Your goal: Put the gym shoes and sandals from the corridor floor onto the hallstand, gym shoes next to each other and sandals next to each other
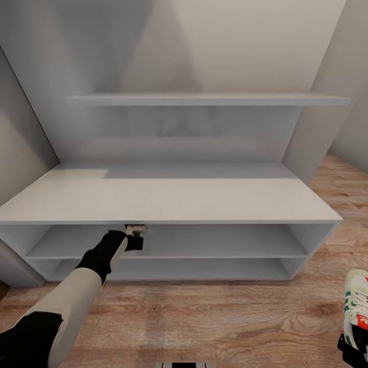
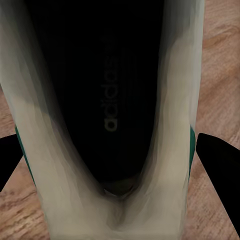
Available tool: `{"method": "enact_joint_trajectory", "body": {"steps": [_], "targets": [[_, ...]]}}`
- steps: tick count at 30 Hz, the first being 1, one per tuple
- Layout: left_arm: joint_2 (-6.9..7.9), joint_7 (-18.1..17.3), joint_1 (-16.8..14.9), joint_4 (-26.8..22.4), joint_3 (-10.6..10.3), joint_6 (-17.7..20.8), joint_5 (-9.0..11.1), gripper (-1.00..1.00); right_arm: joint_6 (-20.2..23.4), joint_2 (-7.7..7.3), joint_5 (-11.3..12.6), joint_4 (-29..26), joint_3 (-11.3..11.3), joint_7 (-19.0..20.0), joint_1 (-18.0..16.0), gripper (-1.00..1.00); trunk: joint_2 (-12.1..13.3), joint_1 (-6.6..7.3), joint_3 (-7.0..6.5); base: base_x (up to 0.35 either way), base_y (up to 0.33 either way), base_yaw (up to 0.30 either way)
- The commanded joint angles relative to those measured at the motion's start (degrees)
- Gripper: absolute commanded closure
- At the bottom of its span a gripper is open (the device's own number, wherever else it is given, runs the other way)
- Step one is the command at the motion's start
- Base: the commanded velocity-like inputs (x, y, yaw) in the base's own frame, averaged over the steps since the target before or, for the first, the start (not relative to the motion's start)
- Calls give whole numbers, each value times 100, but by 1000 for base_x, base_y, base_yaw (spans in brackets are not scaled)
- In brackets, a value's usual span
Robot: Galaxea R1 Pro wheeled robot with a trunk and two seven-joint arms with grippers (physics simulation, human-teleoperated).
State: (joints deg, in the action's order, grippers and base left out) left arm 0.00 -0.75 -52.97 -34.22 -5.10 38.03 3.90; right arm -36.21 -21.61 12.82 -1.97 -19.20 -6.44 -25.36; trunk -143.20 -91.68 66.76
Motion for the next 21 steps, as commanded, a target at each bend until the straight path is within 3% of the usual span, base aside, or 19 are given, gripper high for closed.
{"method": "enact_joint_trajectory", "body": {"steps": [1, 21], "targets": [[4, -6, -3, -7, -15, 29, 18, 100, -20, -1, 54, 4, 32, 2, -4, 100, -5, -2, 29, 0, 0, 0], [8, -4, -3, -2, -13, 29, 15, 100, -20, 1, 54, 4, 34, 2, -4, 100, -6, -4, 104, 15, 0, 0]]}}
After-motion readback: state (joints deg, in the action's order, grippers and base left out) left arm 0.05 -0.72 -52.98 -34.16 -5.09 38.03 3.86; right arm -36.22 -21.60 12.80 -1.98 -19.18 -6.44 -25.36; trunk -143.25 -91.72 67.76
